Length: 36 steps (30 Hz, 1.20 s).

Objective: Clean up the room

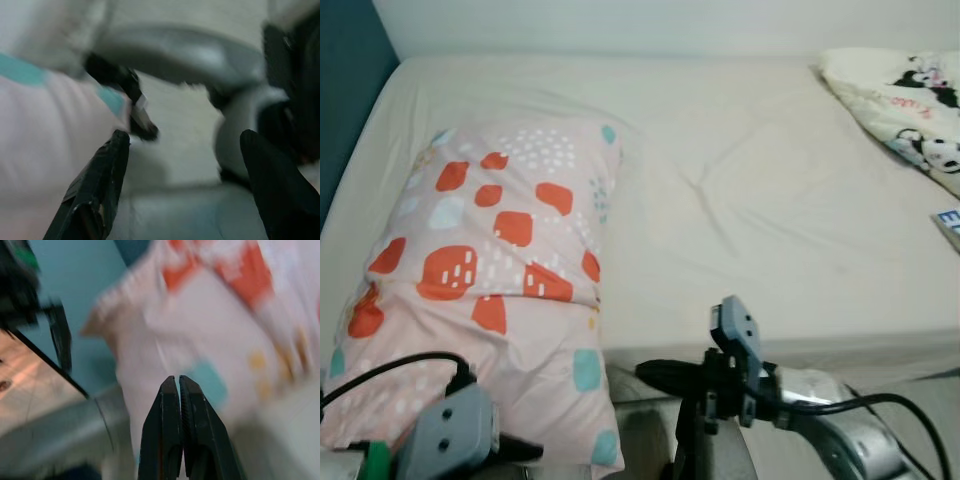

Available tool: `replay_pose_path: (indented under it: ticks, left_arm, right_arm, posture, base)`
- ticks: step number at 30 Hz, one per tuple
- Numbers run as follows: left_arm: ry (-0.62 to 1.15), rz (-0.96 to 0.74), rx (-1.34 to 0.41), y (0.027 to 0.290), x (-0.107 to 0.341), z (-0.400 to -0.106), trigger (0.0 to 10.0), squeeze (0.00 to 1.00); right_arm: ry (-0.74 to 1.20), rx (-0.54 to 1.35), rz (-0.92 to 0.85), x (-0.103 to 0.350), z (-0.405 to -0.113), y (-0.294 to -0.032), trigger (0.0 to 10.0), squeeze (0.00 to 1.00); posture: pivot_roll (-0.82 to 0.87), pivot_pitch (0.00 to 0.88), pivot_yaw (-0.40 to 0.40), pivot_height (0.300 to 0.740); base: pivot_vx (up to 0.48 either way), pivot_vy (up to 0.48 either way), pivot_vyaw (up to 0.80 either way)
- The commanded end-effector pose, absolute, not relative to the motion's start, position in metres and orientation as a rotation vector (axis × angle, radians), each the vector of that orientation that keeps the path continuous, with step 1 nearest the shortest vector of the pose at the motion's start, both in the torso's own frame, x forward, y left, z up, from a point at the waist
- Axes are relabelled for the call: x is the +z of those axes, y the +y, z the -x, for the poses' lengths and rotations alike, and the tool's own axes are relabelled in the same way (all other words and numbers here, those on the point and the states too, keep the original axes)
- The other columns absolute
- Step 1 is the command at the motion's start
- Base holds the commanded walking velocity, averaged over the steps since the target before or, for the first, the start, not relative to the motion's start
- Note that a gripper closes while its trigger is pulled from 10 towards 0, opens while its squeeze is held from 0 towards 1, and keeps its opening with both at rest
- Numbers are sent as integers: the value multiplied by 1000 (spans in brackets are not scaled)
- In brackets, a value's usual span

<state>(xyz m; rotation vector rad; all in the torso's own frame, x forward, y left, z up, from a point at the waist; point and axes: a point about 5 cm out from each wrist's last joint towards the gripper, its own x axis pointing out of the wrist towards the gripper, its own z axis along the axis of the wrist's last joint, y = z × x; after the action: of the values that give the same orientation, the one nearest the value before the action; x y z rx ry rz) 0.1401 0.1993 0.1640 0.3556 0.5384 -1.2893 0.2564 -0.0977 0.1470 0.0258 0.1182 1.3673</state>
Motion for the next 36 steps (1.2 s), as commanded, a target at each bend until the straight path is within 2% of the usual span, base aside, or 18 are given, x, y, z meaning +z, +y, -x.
replay_pose_path:
  ticks: [1,2,7,11,14,17,19,20,21,22,24,25,26,28,33,34,36]
  left_arm:
    - [547,-394,-1305,202,165,-137,10000,0]
    - [606,-472,-1273,215,162,-137,10000,0]
    - [746,-620,-1153,244,155,-140,10000,0]
    - [827,-714,-1110,260,142,-138,10000,0]
    - [946,-709,-1039,274,109,-127,10000,0]
    - [949,-711,-950,277,90,-135,10000,0]
    - [949,-711,-950,277,90,-135,10000,0]
    - [931,-713,-895,278,83,-144,10000,0]
    - [889,-693,-758,282,73,-165,10000,0]
    - [889,-693,-758,282,73,-165,10000,0]
    - [806,-757,-387,300,63,-217,10000,0]
    - [806,-757,-387,300,63,-217,10000,0]
    - [760,-801,-229,307,68,-239,10000,0]
    - [656,-848,-25,317,87,-270,10000,0]
    - [513,-814,85,315,111,-298,10000,0]
    - [352,-697,100,300,135,-325,10000,0]
    - [196,-586,21,273,162,-352,10000,0]
  right_arm:
    - [144,1399,-40,143,-253,-92,10000,0]
    - [127,1455,-60,146,-253,-72,10000,0]
    - [170,1588,-2,137,-246,-43,10000,0]
    - [200,1653,75,127,-241,-35,10000,0]
    - [206,1630,166,119,-245,-34,10000,0]
    - [178,1572,152,126,-254,-39,10000,0]
    - [178,1572,152,126,-254,-39,10000,0]
    - [161,1545,136,131,-258,-41,10000,0]
    - [120,1497,108,140,-265,-44,10000,0]
    - [120,1497,108,140,-265,-44,10000,0]
    - [33,1387,28,162,-278,-52,10000,0]
    - [33,1387,28,162,-278,-52,10000,0]
    - [-8,1338,-7,173,-283,-57,10000,0]
    - [-61,1270,-49,185,-289,-65,10000,0]
    - [-92,1212,-87,190,-292,-74,10000,0]
    - [-106,1169,-111,191,-293,-79,10000,0]
    - [-109,1142,-122,190,-294,-79,10000,0]
  posture:
    - [82,174,1,573]
    - [94,175,2,573]
    - [106,175,1,573]
    - [114,173,-2,573]
    - [118,173,-8,573]
    - [111,174,-19,573]
    - [111,174,-19,573]
    - [111,174,-19,573]
    - [103,171,-21,573]
    - [103,171,-21,573]
    - [71,166,-14,573]
    - [71,166,-14,573]
    - [63,165,-10,573]
    - [50,162,-7,573]
    - [41,161,-7,573]
    - [31,164,-6,573]
    - [30,165,-5,573]
  base:
    - [0,0,0]
    - [0,0,0]
    - [0,0,0]
    - [0,0,0]
    - [0,0,0]
    - [0,0,0]
    - [0,0,0]
    - [0,0,0]
    - [0,0,0]
    - [0,0,0]
    - [0,0,0]
    - [0,0,0]
    - [0,0,0]
    - [0,0,0]
    - [0,0,0]
    - [0,0,0]
    - [0,0,0]
